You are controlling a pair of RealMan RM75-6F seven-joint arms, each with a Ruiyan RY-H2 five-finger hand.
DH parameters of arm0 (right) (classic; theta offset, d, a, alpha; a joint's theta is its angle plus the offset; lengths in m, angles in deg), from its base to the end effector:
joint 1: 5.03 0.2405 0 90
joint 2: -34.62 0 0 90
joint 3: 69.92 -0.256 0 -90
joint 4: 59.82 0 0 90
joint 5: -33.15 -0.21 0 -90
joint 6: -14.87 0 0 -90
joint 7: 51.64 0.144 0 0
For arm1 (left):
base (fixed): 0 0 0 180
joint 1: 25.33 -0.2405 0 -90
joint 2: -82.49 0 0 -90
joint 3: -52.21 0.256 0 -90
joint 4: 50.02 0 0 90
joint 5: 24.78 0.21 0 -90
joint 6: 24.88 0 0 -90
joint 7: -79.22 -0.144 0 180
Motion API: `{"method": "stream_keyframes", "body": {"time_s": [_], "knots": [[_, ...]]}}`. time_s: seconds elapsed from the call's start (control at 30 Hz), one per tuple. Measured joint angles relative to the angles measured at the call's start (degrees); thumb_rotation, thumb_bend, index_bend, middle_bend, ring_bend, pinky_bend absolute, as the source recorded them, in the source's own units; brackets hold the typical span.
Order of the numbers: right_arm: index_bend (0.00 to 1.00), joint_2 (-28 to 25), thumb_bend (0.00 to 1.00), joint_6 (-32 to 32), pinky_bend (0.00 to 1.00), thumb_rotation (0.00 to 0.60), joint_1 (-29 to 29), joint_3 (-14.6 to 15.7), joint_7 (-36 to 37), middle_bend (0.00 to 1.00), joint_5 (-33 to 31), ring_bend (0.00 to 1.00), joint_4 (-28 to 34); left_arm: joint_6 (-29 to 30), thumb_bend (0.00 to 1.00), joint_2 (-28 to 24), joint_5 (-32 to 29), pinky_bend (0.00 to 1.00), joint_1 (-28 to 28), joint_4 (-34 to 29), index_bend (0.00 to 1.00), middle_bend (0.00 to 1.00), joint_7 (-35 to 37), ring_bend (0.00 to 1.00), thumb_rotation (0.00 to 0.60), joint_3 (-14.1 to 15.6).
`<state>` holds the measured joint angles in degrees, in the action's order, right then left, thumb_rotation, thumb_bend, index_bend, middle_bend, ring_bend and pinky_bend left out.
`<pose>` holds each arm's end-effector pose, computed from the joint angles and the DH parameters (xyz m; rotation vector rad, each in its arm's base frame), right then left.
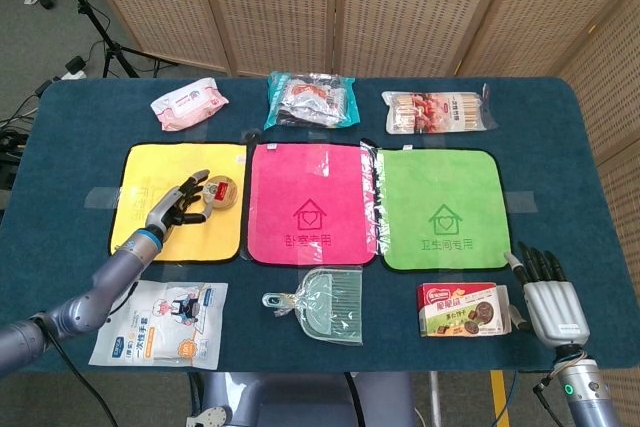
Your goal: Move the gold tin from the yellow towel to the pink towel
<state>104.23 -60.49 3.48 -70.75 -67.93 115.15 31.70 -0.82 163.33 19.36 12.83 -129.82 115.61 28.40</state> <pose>-0.3126 -0.1899 0.1047 1.5722 -0.8769 0.6482 -0.2083 0.3800 0.0169 -0.9437 -2.2910 -1.1419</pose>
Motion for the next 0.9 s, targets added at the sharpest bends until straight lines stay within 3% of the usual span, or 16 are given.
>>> {"method": "stream_keyframes", "body": {"time_s": [0.9], "knots": [[0.09,0.4,0.36,0.1,0.05,0.600,0.2,0.6,-1.2,0.00,0.8,0.00,0.7,2.3,0.55,1.4,-0.8,0.00,1.5,-5.8,0.07,0.00,-1.9,0.00,0.600,0.4]]}}
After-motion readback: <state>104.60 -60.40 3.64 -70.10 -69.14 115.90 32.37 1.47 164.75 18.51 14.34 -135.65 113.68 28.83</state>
